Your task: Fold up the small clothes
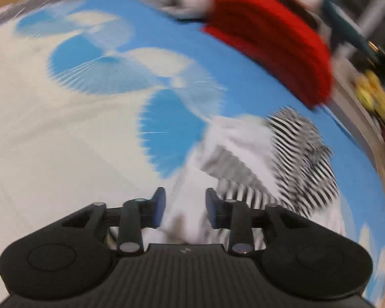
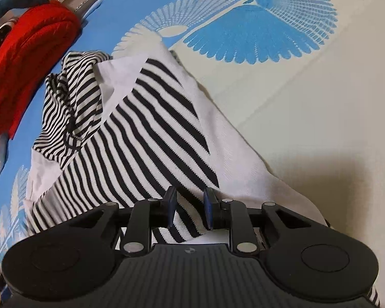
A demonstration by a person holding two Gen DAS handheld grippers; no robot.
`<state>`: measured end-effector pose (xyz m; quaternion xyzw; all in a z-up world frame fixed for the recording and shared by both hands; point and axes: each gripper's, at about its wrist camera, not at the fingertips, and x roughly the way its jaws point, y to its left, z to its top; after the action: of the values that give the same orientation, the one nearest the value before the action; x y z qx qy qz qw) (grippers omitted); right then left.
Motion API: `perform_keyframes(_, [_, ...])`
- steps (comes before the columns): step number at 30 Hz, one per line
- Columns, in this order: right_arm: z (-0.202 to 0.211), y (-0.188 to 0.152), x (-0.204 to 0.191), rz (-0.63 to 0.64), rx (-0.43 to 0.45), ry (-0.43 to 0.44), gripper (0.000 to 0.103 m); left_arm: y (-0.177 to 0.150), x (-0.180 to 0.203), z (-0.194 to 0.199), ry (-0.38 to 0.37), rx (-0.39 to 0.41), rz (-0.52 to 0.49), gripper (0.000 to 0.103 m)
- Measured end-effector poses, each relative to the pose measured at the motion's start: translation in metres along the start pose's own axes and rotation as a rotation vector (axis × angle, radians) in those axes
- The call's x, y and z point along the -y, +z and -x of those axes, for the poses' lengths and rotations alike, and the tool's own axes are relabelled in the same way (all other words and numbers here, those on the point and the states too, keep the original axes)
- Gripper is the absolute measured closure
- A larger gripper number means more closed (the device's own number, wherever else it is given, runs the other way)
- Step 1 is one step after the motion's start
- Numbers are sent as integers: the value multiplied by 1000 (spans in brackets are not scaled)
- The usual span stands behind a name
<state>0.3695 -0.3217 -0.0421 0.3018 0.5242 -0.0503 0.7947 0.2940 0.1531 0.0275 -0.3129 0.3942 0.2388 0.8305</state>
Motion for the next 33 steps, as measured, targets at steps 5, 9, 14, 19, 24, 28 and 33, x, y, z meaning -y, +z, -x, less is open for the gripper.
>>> perform_keyframes(5, [5,-4,-2,6,53,-65,84,15,2,-23,-77,-77,-52,59])
perform_keyframes(9, [11,-1,1,2,120,-146,78,2,4,-42,-103,-189,-59,58])
perform_keyframes(14, [25,2,-14,63,203,0,71,-5,2,-51,-63,-201,-76,59])
perform_keyframes(19, [-1,-1,-12,39,58,-17,66,-11,22,-46,-104,-154,-199,59])
perform_keyframes(24, [-1,-2,-11,32,56,-21,68,-26,13,-77,8,-277,-180,59])
perform_keyframes(28, [4,0,-23,109,88,18,60,-28,34,-59,-43,-189,-292,59])
perform_keyframes(33, [-10,1,-4,-23,7,21,65,-37,31,-74,-50,-284,-251,58])
